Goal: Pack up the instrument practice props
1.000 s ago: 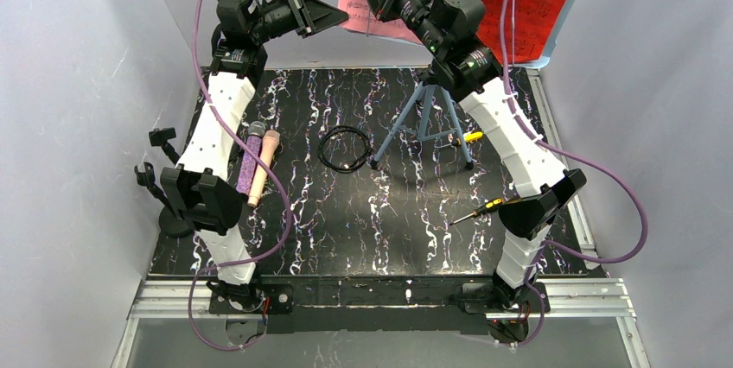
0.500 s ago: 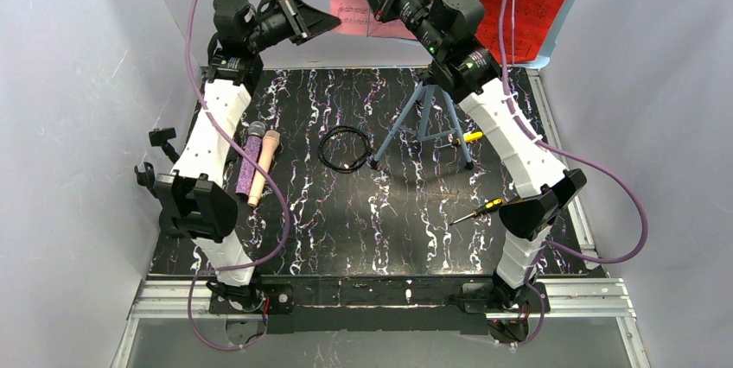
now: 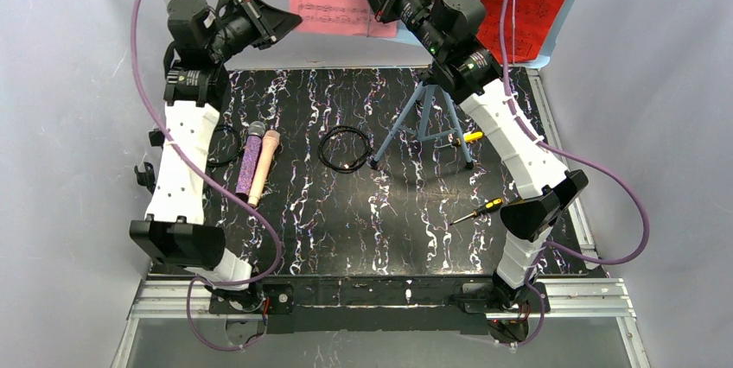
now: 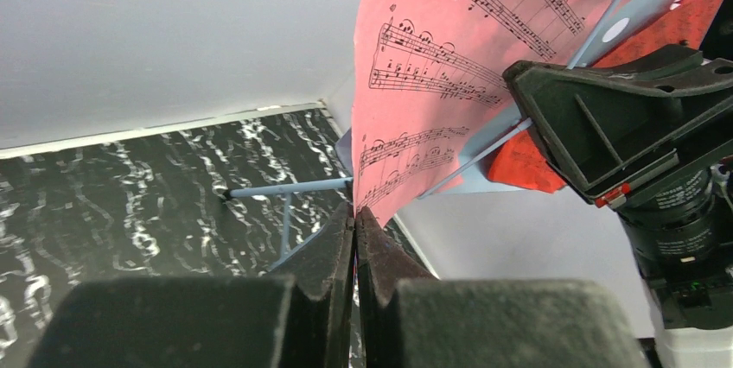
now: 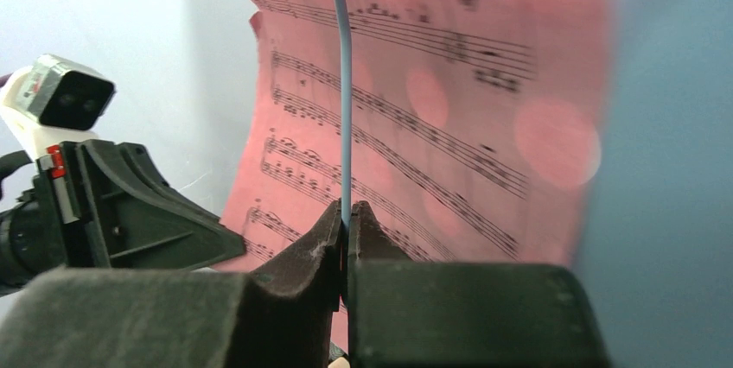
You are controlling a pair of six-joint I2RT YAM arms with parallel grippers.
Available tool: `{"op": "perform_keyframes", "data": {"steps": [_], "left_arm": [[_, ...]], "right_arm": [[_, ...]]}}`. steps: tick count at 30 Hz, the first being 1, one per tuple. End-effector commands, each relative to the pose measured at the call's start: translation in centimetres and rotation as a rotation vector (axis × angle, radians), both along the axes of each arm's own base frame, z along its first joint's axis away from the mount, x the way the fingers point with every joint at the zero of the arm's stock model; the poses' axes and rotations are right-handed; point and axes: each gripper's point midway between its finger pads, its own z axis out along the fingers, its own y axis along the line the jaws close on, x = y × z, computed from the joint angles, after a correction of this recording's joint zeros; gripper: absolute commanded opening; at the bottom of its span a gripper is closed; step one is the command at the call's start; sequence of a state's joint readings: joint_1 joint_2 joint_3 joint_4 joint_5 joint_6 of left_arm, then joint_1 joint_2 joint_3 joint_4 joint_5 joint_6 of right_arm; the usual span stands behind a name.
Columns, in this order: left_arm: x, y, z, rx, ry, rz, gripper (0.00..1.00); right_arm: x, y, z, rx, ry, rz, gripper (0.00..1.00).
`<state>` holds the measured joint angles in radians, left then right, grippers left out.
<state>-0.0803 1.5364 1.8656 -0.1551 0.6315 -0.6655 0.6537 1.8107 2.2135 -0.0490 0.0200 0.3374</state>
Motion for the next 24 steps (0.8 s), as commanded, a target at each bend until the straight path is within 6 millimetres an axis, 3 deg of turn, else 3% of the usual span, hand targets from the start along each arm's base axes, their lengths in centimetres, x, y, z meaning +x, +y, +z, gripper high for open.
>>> {"op": "perform_keyframes", "data": {"steps": [1, 15, 24], "left_arm": [[-0.7, 3.5, -1.1, 0.078, 0.035, 0.152, 0.0], [-4.7, 8.8, -3.3, 0.29, 0.09, 0.388, 0.0], [-7.9, 8.8, -6.1, 0.316, 0.155, 0.371, 0.0]], "right_arm": [[-1.5, -2.1, 3.4, 0.05, -0.071, -0.029, 0.08], [-1.0, -2.3, 2.6, 0.047, -0.047, -0.051, 0.15], [-0.9, -2.2, 2.1, 0.045, -0.033, -0.049, 0.32]]}}
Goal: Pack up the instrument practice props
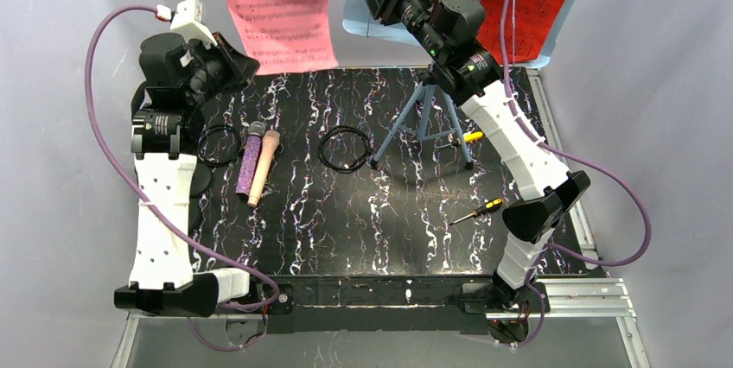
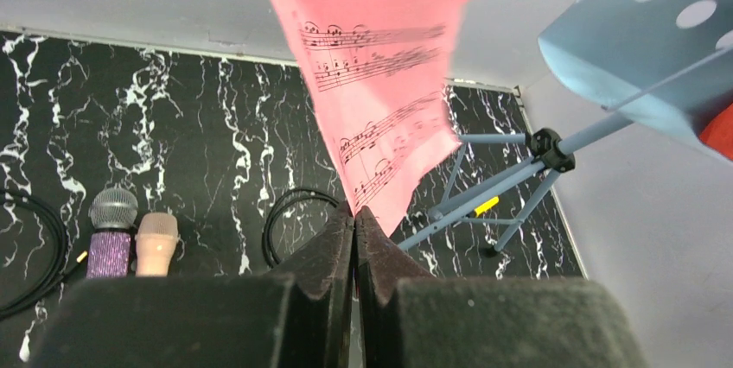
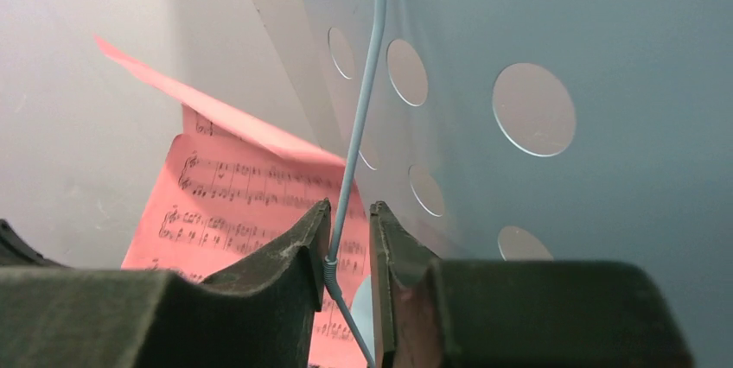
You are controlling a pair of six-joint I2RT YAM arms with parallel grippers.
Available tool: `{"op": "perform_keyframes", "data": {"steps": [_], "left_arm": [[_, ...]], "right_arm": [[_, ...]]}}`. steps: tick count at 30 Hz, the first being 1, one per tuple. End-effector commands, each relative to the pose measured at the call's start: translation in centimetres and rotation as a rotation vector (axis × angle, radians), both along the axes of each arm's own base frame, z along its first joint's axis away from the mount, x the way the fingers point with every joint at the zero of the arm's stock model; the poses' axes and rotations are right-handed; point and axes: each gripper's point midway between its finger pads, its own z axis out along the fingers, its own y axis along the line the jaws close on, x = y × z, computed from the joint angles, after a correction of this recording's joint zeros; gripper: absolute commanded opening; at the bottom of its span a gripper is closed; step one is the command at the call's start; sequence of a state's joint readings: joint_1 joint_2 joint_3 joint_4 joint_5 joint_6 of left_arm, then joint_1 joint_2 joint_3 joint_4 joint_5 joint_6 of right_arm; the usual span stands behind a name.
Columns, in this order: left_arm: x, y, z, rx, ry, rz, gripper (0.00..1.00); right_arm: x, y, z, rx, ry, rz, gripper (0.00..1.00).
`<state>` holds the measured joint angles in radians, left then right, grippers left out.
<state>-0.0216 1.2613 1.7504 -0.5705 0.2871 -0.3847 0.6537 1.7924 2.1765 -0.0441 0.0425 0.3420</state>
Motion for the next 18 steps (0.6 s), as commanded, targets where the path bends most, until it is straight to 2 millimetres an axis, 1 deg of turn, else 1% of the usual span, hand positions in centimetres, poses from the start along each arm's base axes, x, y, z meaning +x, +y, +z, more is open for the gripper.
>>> {"op": "perform_keyframes", "data": {"steps": [1, 4, 8, 13, 17, 18], "left_arm": [[-1.9, 0.1, -2.1, 0.014, 0.058, -0.009, 0.0], [-3.0, -0.4, -3.6, -0.004, 0.102, -0.036, 0.0], [-4.6, -1.2, -4.8, -0.039, 0.146, -0.072, 0.0], [-6.4, -1.8, -6.4, -0.063, 0.204, -0.101, 0.0], [-7.6, -2.1, -7.8, -0.073, 0.255, -0.12, 0.0], [-7.8, -2.2, -8.0, -0.076, 0.264, -0.126, 0.0]], "right_arm": [[-1.1, -1.9, 2.8, 0.044, -0.052, -0.026, 0.34], [-1.4, -2.0, 2.9, 0.045, -0.054, -0.023, 0.39], [-2.1, -2.5, 3.2, 0.049, -0.056, -0.02, 0.46], [-3.7, -3.2, 3.8, 0.041, -0.079, -0.002, 0.56], [-5.5, -4.2, 4.7, 0.033, -0.104, 0.014, 0.64], [-6.3, -4.1, 4.8, 0.023, -0.116, 0.043, 0.67]]}}
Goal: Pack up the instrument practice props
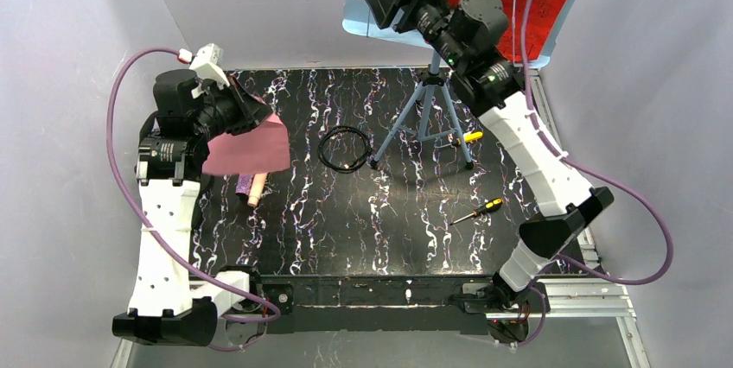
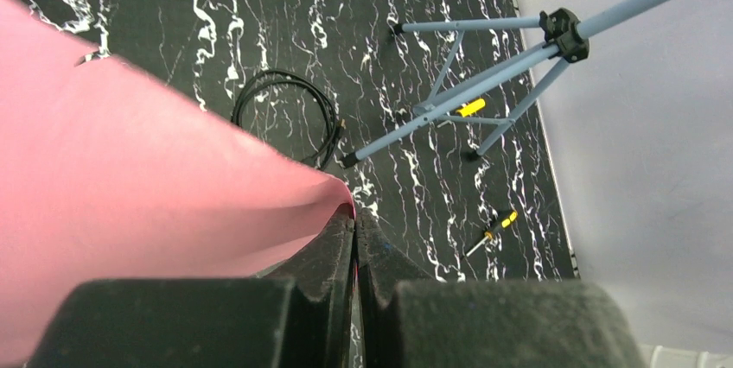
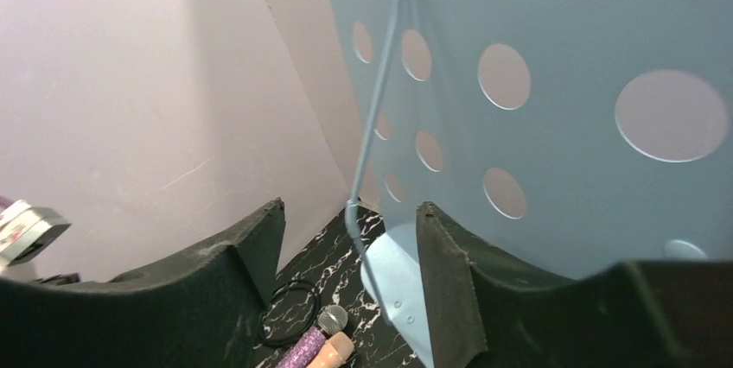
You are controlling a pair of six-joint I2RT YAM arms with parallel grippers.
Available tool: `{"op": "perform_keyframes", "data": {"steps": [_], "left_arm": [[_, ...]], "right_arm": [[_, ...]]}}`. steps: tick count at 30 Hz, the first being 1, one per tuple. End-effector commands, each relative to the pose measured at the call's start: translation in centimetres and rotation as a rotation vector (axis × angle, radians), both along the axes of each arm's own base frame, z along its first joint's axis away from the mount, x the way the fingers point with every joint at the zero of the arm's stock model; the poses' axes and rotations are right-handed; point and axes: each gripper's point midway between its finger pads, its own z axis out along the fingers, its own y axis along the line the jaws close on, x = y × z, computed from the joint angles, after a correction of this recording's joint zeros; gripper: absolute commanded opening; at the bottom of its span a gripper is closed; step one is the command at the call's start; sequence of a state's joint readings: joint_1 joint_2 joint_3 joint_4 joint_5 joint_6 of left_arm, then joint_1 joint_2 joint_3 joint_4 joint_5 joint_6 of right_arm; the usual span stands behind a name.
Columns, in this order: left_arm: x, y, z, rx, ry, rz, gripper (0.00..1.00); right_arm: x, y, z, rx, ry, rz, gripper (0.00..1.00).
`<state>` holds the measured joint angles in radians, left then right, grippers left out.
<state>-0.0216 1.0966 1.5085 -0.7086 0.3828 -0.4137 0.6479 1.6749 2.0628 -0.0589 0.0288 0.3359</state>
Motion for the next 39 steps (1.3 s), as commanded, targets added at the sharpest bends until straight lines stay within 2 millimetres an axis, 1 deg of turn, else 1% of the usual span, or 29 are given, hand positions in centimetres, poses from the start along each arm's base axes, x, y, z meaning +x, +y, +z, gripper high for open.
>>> {"op": "perform_keyframes", "data": {"steps": [1, 5, 7, 9, 14, 16, 17, 18, 20, 25, 26, 27, 29, 31, 33, 34, 37, 39], "left_arm": [[-2.1, -0.8, -0.9, -0.033, 0.05, -0.046, 0.0], [-2.3, -1.5, -1.6, -0.061, 0.084, -0.077, 0.0], [-2.0, -1.9, -1.8, -0.081, 0.097, -0.091, 0.0], [-1.5, -2.3, -1.7, -0.105, 0.104, -0.108, 0.0], [1.1, -3.5, -1.3, -0.157, 0.117, -0.151, 0.0], [2.5, -4.0, -0.9, -0.185, 0.109, -0.169, 0.0], [3.2, -4.3, -0.7, -0.2, 0.105, -0.177, 0.0], [4.1, -4.6, -0.4, -0.219, 0.101, -0.185, 0.0], [5.8, -5.4, 0.1, -0.255, 0.091, -0.2, 0.0], [9.8, -7.4, 1.4, -0.285, 0.05, -0.25, 0.0], [10.6, -7.8, 1.8, -0.294, 0.041, -0.264, 0.0], [11.0, -8.2, 2.5, -0.301, 0.023, -0.28, 0.0], [11.9, -8.6, 2.9, -0.305, 0.004, -0.29, 0.0], [12.0, -8.7, 3.1, -0.308, -0.012, -0.288, 0.0], [11.6, -8.6, 2.5, -0.309, -0.022, -0.282, 0.0], [11.3, -8.5, 1.1, -0.315, -0.001, -0.276, 0.0], [9.8, -8.8, -1.7, -0.363, 0.033, -0.276, 0.0], [8.7, -8.6, -4.2, -0.37, 0.065, -0.267, 0.0]], "right_arm": [[-4.5, -2.3, 4.7, 0.03, -0.128, 0.049, 0.69], [-6.8, -3.1, 5.0, -0.005, -0.161, 0.084, 0.79], [-8.0, -3.8, 4.9, -0.027, -0.174, 0.094, 0.83], [-9.0, -4.5, 4.5, -0.05, -0.186, 0.094, 0.88], [-11.4, -6.9, 3.1, -0.112, -0.219, 0.06, 0.98], [-12.3, -8.0, 2.7, -0.129, -0.225, 0.043, 0.99], [-12.4, -8.3, 2.1, -0.146, -0.22, 0.032, 0.99], [-12.8, -8.9, 1.9, -0.156, -0.221, 0.022, 0.99], [-13.0, -9.8, 1.0, -0.178, -0.206, -0.009, 0.99], [-14.1, -11.7, -0.1, -0.227, -0.194, -0.052, 0.99], [-14.0, -12.3, -0.3, -0.232, -0.185, -0.083, 0.99], [-14.2, -12.7, -0.5, -0.241, -0.183, -0.094, 0.99], [-14.5, -13.3, -0.9, -0.258, -0.179, -0.11, 0.99], [-14.8, -13.8, -1.3, -0.268, -0.168, -0.12, 0.99], [-15.1, -14.2, -1.7, -0.276, -0.157, -0.122, 0.99], [-15.3, -14.3, -1.9, -0.278, -0.154, -0.125, 0.99], [-15.2, -14.7, -3.2, -0.321, -0.144, -0.137, 0.99], [-15.1, -14.6, -4.2, -0.343, -0.125, -0.133, 0.99]]}}
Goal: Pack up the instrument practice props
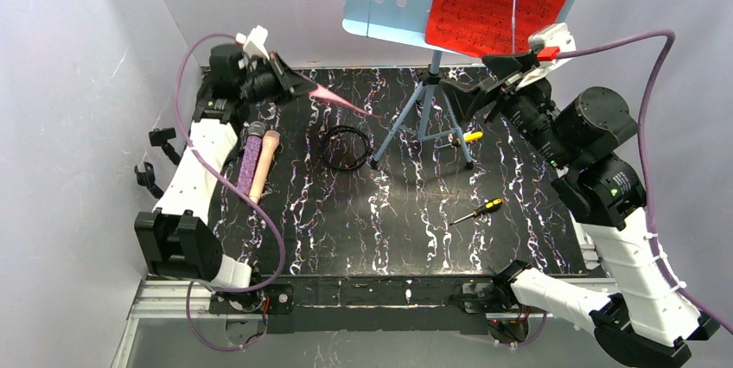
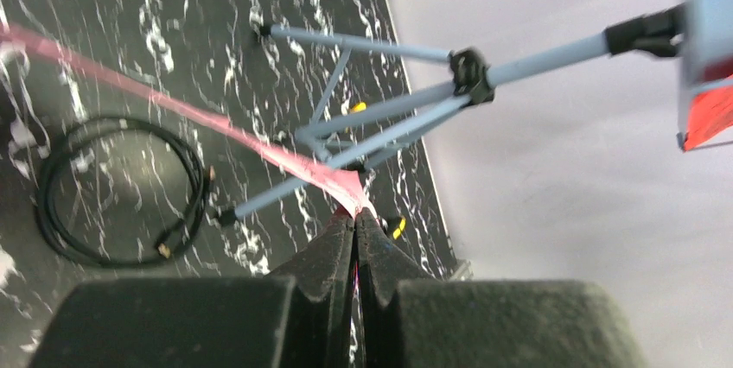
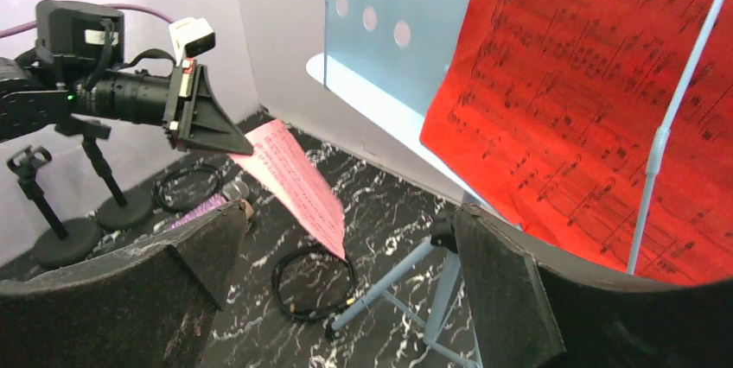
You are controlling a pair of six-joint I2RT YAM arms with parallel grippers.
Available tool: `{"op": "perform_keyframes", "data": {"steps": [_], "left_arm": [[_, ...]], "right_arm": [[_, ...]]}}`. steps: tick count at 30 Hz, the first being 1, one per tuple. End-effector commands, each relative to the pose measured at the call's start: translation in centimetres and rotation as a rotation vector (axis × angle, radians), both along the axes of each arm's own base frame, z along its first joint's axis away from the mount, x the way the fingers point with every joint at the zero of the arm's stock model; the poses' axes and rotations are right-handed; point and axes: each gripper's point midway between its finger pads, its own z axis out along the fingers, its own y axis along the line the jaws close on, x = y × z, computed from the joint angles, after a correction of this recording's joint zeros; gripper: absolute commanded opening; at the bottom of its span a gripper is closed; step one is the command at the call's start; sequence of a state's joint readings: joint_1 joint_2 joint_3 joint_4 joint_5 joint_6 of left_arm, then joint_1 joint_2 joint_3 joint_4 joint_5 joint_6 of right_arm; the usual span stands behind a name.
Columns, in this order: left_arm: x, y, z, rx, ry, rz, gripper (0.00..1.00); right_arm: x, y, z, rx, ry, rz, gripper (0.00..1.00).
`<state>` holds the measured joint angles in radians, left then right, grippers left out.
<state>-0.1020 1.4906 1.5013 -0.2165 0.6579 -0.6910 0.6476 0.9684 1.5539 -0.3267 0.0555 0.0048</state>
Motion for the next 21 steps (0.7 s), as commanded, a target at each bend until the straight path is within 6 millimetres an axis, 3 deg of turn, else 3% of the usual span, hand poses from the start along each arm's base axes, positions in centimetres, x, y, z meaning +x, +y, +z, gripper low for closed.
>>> {"op": "perform_keyframes", "data": {"steps": [1, 5, 13, 21], "left_arm": [[-3.1, -0.2, -2.9, -0.035, 0.023, -0.024, 0.0], [-6.8, 1.2, -9.0, 0.088, 0.147, -0.009, 0.0], [-14.0, 5.0, -16.8, 0.294, 0.336, 0.095, 0.0], [-19.6, 7.5, -21.0, 0.415, 0.515, 0.149, 0.0]], "right_arm": [[0.4, -0.6, -1.8, -0.059, 0.025, -0.035, 0.99], [0.6, -0.3, -3.1, -0.084, 0.05, -0.03, 0.99], [0.9, 0.3, -4.6, -0.113, 0.076, -0.011, 0.99], [1.1, 0.7, -5.8, -0.126, 0.097, 0.0, 0.99]]}}
